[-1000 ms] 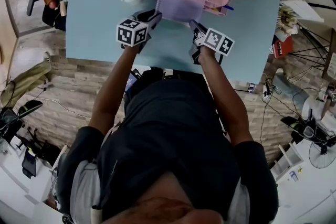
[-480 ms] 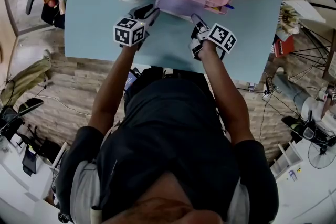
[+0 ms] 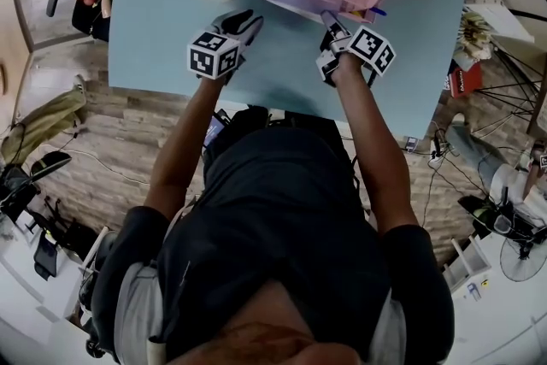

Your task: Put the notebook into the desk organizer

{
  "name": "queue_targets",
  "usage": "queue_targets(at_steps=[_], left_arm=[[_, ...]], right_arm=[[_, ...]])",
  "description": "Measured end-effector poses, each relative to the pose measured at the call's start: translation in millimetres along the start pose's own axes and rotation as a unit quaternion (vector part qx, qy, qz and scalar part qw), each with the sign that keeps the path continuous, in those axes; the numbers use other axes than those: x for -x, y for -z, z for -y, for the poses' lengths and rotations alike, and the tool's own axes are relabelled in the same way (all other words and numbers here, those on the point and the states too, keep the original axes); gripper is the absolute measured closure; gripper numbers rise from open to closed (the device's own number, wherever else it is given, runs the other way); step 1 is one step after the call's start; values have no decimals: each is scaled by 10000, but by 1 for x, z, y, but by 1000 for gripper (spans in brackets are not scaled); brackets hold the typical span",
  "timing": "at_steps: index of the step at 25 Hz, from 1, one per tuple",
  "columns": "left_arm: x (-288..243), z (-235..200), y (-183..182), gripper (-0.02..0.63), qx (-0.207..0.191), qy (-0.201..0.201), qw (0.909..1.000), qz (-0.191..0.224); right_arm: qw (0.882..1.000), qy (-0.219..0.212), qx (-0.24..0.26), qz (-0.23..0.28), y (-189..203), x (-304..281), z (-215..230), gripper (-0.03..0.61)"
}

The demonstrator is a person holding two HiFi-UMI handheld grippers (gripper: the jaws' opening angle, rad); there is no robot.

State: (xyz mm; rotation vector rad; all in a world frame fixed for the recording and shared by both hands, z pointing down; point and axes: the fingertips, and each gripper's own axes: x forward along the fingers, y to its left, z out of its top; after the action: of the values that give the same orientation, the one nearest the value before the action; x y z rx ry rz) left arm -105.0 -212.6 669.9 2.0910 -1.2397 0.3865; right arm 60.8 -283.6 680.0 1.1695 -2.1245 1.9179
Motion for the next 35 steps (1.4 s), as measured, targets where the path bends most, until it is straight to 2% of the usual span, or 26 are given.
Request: queue_targets(at_steps=[10,15,23,30,35], left_arm=[[34,11,6,445,-163,-11,9998,81],[57,14,9,445,-234,-10,9995,189],[102,15,4,445,-400,-60,9982,439],[148,14,2,445,-588,-89,9962,640],[175,15,5,445,-778,-99,9943,726]], right_arm=[[9991,97,315,284,-15,-7,-4,538],[9988,37,117,468,-12,2,-2,499],[9966,-112,228,780,-3,38,-15,495],[9906,-419,946,893,21,85,-57,495],[9729,-503,1999,1048,30,122,-94,495]])
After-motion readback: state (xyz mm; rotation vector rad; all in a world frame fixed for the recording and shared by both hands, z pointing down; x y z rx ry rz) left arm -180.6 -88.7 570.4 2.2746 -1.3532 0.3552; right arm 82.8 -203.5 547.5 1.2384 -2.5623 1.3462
